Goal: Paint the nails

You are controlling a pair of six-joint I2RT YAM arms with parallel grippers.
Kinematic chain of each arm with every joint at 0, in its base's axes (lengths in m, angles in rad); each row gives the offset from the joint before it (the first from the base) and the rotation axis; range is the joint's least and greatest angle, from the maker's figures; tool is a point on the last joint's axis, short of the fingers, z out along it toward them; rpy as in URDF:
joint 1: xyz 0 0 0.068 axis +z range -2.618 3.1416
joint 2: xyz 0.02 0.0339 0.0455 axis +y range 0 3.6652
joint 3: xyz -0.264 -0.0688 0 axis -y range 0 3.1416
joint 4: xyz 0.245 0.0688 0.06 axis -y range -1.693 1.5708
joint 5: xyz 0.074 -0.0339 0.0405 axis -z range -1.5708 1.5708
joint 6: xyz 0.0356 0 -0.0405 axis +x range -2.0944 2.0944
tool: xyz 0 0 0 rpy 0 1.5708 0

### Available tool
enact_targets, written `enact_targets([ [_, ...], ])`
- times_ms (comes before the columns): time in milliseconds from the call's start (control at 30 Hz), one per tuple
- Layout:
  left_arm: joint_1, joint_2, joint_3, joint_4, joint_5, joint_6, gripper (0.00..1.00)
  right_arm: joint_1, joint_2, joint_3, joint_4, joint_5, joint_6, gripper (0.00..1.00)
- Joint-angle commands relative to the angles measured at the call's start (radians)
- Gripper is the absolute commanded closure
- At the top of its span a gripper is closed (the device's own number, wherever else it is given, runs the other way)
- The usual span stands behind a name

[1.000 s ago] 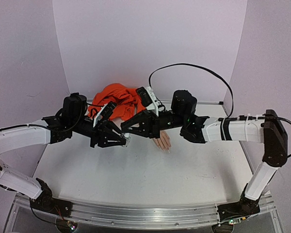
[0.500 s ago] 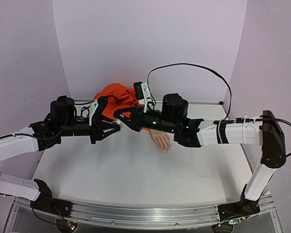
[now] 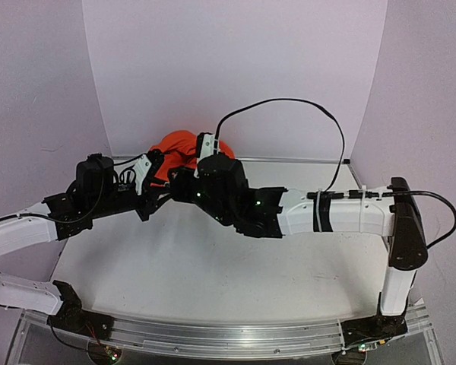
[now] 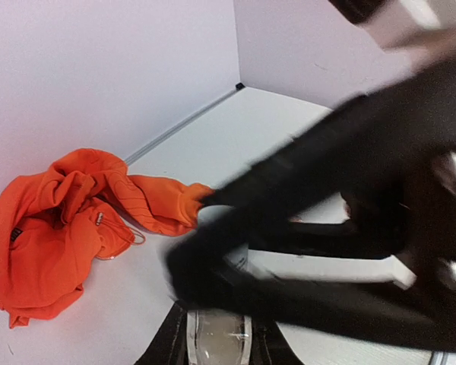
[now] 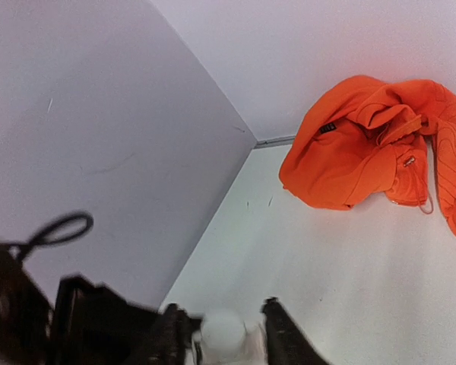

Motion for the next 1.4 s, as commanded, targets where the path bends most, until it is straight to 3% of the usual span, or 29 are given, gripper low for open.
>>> enact_targets([
  [0, 0.028, -0.004, 0.032, 0.114, -0.049, -0.027, 1.00, 0.010, -0.187, -0.122, 0.011, -0.127, -0.166, 0.49],
  [100, 0.027, 0.010, 0.040, 0.109, -0.021, -0.042, 1.00, -0.056, -0.305, -0.254, 0.022, -0.227, -0.237, 0.30],
  [200, 0.028, 0.032, 0.050, 0.108, 0.064, -0.043, 1.00, -0.167, -0.392, -0.371, 0.057, -0.450, -0.279, 0.18],
  [333, 0.030, 0.069, 0.074, 0.108, 0.298, -0.039, 1.00, -0.273, -0.436, -0.460, 0.101, -0.817, -0.383, 0.13],
  [500, 0.030, 0.110, 0.111, 0.108, 0.592, -0.061, 1.00, -0.279, -0.434, -0.480, 0.154, -1.160, -0.450, 0.14],
  [600, 0.030, 0.144, 0.131, 0.108, 0.718, -0.081, 1.00, -0.279, -0.386, -0.446, 0.165, -1.249, -0.441, 0.24],
  [800, 0.028, 0.212, 0.168, 0.107, 0.905, -0.117, 1.00, -0.280, -0.344, -0.413, 0.227, -1.270, -0.406, 0.45],
  [1367, 0.027, 0.190, 0.159, 0.107, 0.870, -0.114, 1.00, -0.252, -0.257, -0.345, 0.303, -1.351, -0.345, 0.88],
])
